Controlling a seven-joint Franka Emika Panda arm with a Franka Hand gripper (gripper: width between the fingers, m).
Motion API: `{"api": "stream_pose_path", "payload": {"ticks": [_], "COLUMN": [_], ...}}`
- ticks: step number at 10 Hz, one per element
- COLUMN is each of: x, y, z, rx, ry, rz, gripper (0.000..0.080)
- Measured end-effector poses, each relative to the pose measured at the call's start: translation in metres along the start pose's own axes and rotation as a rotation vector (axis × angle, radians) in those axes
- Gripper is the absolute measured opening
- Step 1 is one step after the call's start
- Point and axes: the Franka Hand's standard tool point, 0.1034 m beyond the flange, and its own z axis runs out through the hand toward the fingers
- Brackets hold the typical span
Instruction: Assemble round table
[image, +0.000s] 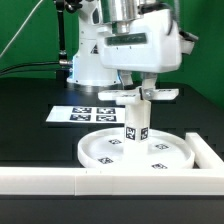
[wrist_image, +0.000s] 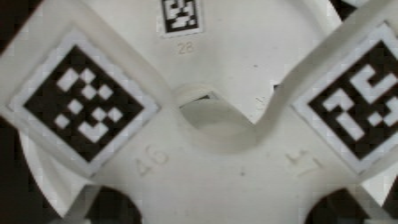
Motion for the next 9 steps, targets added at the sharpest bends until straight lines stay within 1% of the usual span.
{"api": "stream_pose_path", "payload": {"ticks": [3,4,6,7,9], "x": [0.0018,0.0022,0.0025,0.0027,0.0033], "y": [-0.0039,-0.0051,-0.0052,-0.0044,-0.0048], "z": [0.0006,0.0006,0.0,-0.0004,-0.0006], "rx": [0.031,0.034,0.035,0.024,0.028], "ry": [-0.016,-0.026,-0.045,-0.049,-0.052], "rz": [0.286,0.394,0.631,0.674,0.681], "gripper": [0.0442,0.0442,0.0442,0.0442,0.0455]}}
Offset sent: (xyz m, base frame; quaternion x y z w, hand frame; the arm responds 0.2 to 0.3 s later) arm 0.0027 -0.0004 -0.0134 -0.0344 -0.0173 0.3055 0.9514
